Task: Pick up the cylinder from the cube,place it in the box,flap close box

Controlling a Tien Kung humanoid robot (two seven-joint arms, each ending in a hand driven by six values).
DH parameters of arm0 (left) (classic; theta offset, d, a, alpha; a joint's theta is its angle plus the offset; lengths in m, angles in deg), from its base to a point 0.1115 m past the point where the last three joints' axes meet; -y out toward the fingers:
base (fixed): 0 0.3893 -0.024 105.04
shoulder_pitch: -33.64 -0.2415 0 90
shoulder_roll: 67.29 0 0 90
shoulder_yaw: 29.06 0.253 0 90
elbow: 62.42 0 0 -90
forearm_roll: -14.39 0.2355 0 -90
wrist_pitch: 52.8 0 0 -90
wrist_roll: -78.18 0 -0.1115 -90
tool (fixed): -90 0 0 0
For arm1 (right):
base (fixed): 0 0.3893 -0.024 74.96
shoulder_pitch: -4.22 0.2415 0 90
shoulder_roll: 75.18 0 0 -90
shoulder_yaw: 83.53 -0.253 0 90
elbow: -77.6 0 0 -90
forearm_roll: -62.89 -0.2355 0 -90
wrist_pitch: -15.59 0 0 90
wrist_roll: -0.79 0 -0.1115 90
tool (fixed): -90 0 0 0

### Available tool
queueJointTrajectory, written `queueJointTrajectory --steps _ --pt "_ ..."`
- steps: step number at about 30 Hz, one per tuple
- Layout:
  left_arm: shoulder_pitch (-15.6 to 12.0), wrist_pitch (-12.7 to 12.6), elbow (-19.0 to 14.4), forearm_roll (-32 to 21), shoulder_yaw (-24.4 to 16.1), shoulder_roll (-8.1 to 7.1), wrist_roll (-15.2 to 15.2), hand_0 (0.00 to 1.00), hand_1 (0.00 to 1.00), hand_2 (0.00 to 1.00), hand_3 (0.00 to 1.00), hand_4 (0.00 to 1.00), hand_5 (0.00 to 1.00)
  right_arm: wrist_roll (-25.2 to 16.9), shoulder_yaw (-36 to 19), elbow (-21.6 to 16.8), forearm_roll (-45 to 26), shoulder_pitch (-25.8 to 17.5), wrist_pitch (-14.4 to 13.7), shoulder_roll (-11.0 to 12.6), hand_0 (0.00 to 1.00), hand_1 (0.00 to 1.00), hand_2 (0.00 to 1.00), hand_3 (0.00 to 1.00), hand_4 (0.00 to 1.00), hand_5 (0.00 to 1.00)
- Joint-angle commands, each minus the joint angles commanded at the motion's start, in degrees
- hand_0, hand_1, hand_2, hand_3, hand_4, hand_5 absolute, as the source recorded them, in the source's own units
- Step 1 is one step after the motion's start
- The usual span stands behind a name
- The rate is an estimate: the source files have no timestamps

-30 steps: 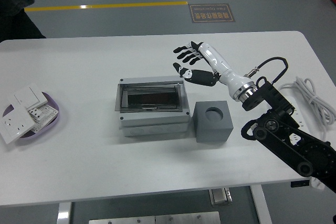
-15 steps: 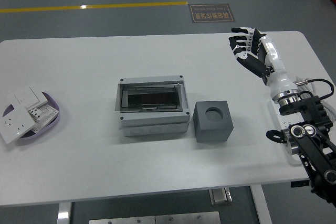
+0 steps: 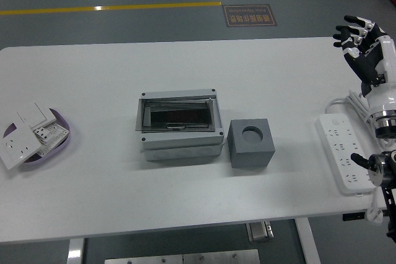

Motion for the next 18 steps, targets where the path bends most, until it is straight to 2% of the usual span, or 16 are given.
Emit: queueJointTrajectory --steps 7,18 --pt "-0.1 0.0 0.0 -0.1 0.1 -0.01 0.0 0.636 0.663 0.58 0.634 0.712 0.289 -1.0 -2.3 1.3 -3.0 -1.1 1.0 -0.3 0.571 0.601 0.628 0.666 0.637 0.328" --pt "0.0 -0.1 0.0 -0.5 -0.4 0.34 -0.1 0.637 0.663 0.58 0.633 0.712 0.291 -1.3 -4.0 0.9 -3.3 -1.9 1.0 -0.8 0.576 0.607 0.633 0.668 0.658 0.333"
